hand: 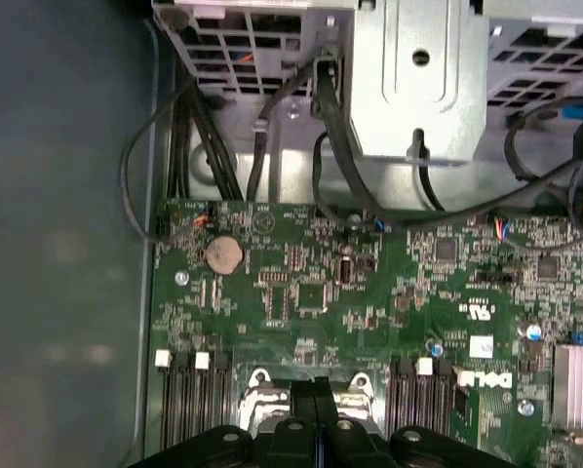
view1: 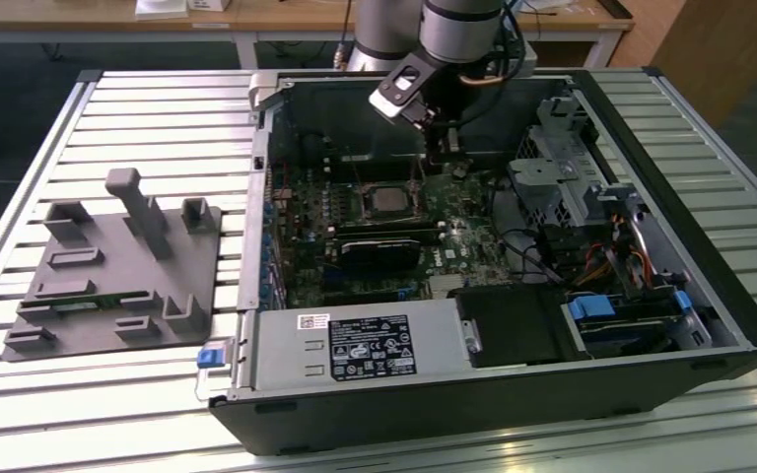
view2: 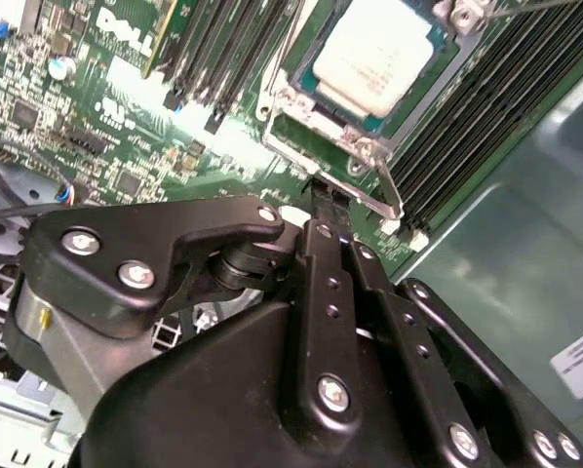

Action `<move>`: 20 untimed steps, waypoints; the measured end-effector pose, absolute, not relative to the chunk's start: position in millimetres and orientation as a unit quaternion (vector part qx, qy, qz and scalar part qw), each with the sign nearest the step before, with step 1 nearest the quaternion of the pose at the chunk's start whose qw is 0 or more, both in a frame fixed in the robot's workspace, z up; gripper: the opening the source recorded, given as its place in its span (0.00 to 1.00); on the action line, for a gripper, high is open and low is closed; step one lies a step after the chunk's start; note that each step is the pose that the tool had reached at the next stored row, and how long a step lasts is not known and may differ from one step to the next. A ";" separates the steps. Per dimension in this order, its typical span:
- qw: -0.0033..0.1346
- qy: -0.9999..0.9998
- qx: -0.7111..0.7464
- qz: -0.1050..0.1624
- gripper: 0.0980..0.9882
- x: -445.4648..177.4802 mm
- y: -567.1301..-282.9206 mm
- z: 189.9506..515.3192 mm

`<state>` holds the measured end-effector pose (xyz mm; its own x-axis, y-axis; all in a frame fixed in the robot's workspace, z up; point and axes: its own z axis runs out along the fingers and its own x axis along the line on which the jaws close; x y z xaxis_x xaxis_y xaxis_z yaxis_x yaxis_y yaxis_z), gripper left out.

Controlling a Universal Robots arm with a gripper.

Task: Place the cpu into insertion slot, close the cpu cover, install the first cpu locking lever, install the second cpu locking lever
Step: 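Close the cpu cover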

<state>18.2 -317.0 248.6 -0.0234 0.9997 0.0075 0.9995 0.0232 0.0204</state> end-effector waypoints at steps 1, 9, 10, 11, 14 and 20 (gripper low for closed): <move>0.004 0.715 0.699 0.010 0.01 16.7 -317.0 248.5; 0.004 0.715 0.699 0.010 0.01 12.4 -317.0 245.3; 0.004 0.715 0.699 0.009 0.01 12.3 -317.0 244.6; 0.004 0.715 0.699 0.009 0.01 12.2 -317.2 244.1; 0.004 0.715 0.699 0.009 0.01 11.2 -317.3 243.6; 0.004 0.715 0.699 0.009 0.01 7.4 -317.3 242.7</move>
<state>7.4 -317.3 242.7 -0.0233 0.9997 0.0074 0.9996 0.0232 0.0184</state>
